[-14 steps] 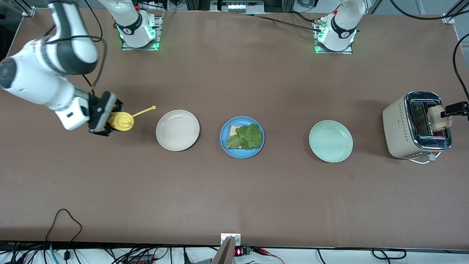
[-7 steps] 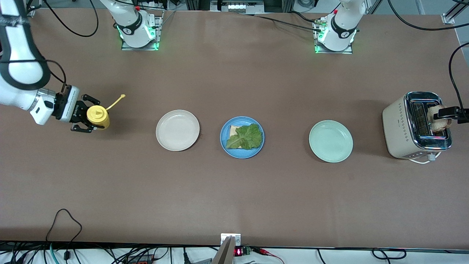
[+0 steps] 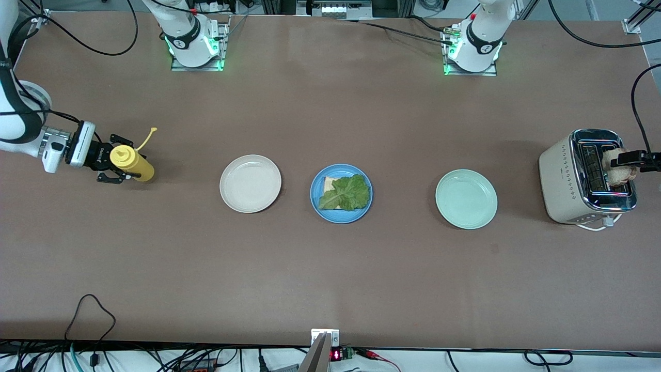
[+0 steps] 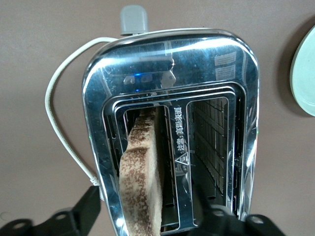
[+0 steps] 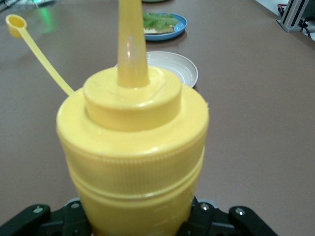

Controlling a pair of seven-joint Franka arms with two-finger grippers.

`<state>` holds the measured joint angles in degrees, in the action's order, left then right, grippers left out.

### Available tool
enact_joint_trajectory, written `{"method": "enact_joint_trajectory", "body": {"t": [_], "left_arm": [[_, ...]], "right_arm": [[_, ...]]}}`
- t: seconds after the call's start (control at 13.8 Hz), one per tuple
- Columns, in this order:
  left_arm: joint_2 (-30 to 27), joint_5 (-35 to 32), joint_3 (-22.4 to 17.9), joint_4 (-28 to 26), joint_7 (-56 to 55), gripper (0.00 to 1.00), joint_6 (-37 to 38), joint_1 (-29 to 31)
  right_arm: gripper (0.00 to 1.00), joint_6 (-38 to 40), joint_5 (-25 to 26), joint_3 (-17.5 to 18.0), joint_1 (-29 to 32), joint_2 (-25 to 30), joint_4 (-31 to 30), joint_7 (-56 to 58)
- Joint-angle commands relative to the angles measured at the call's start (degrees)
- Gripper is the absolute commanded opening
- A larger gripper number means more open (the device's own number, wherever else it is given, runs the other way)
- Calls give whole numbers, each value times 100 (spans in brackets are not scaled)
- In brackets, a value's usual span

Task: Make sandwich in blue plate with both arms
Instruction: 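Lift the second toast slice out of the toaster with the left gripper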

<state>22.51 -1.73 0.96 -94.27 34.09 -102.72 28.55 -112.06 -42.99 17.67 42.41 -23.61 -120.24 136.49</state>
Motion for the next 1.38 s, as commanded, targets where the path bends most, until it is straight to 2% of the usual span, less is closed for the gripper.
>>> {"method": "enact_joint_trajectory", "body": {"t": [0.0,0.07,0.22,0.36,0.43,0.51,0.65,0.8,0.87,1.01,1.16,1.3], "left_arm": [[78,-99,62,111,80,45,86,45],[130,-99,62,111,28,32,86,45],[157,-90,62,111,27,14,86,63],[183,-90,62,146,88,4,86,72],[149,-90,62,198,80,1,112,72],[87,-64,88,355,71,1,321,63],[8,6,149,1187,45,1,1302,28],[8,67,324,2154,18,1,2200,-95],[-1,137,456,2385,18,1,2482,-95],[-97,444,816,2449,-16,1,2853,-95],[-151,1146,1072,2178,-629,1,3143,-104],[-98,1771,1510,1634,-1367,1,2900,-104]], "right_arm": [[0,562,-122,149,539,-589,518,246],[0,589,-122,158,619,-748,615,308],[0,651,-122,158,724,-846,677,335],[0,642,-122,158,734,-847,677,326],[9,633,-122,158,734,-864,677,300],[26,590,-130,158,734,-899,677,282],[78,572,-139,158,734,-934,677,229],[91,572,-139,158,734,-943,677,203],[92,563,-139,158,734,-943,677,203],[100,563,-139,158,734,-969,677,194],[100,563,-139,158,734,-970,677,185],[100,563,-139,158,734,-970,677,177]]}}
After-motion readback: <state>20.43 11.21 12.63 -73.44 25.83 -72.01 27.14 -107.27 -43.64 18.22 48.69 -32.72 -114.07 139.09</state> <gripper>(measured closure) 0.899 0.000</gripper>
